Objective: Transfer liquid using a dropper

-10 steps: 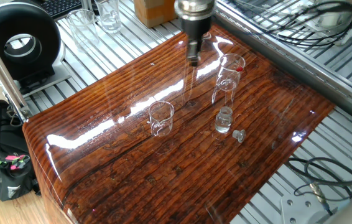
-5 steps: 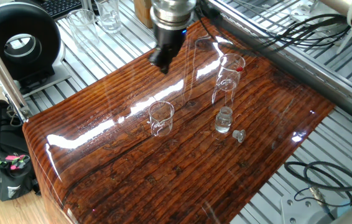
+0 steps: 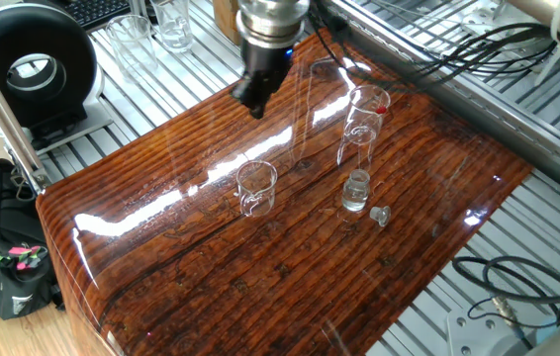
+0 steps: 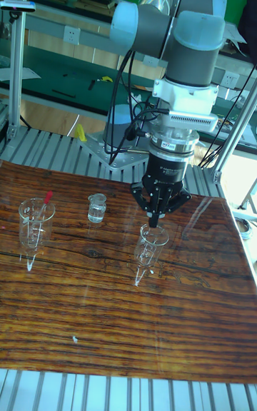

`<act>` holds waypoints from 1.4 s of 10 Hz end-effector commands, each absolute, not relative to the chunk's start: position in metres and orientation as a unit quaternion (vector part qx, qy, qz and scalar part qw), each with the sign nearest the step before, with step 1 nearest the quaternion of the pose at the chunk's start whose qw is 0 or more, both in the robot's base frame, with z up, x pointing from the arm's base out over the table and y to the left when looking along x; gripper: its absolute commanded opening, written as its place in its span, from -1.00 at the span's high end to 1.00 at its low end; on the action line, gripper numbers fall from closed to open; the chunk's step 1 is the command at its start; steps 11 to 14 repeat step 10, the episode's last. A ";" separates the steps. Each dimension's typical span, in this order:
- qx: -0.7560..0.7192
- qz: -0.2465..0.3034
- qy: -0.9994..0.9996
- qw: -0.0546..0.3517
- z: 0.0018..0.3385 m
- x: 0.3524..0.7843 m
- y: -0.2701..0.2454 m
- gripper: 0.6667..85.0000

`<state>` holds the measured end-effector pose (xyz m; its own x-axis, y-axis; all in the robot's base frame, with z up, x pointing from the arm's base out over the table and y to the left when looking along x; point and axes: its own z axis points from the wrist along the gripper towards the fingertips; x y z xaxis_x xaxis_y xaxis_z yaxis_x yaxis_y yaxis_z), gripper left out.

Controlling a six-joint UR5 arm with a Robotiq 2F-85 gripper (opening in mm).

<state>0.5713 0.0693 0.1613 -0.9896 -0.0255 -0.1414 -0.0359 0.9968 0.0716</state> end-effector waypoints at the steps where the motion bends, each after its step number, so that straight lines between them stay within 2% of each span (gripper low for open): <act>1: -0.010 0.041 0.997 0.064 0.149 0.581 0.067 0.98; 7: -0.020 0.035 0.997 0.062 0.125 0.585 0.058 0.98; 14: -0.022 0.036 0.997 0.064 0.123 0.586 0.058 0.98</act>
